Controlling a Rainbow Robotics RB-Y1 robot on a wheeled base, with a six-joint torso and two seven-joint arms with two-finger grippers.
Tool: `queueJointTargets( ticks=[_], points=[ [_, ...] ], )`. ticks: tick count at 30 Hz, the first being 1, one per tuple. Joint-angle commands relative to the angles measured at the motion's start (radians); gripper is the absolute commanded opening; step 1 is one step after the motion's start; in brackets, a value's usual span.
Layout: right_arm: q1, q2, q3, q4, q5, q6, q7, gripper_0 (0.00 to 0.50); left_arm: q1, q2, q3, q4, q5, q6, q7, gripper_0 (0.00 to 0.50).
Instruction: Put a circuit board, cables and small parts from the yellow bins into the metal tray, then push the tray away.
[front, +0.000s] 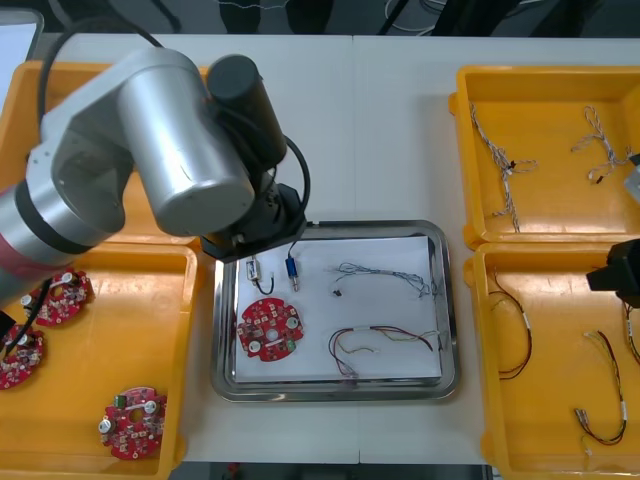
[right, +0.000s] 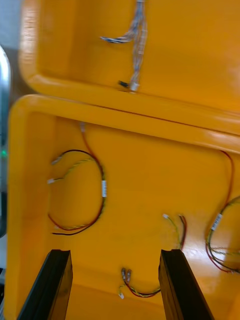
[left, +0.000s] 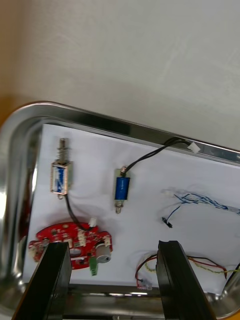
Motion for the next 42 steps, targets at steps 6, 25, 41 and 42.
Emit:
queueJointTargets(
  ticks=[6, 25, 41, 42],
  points=[
    [-0.220, -0.070, 0.222, -0.031, -0.090, 0.003, -0.018, 0.500, -0.007, 0.132, 0.210, -0.042, 0.130, 0.176, -0.262, 0.500],
    [-0.558, -0.065, 0.763, -0.077, -0.092, -0.084, 0.057, 0.500, 0.263, 0.262, 0.566, -0.102, 0.161, 0.183, -0.576, 0.500],
    [-0.627, 0.080, 1.075, -0.015, 0.025, -0.101, 0.381, 0.500, 0.509, 0.305, 0.855, -0.139, 0.178, 0.183, -0.832, 0.500],
    [-0.627, 0.093, 1.090, -0.004, 0.026, -0.101, 0.395, 0.500, 0.523, 0.307, 0.872, -0.139, 0.184, 0.183, -0.845, 0.500]
  ],
)
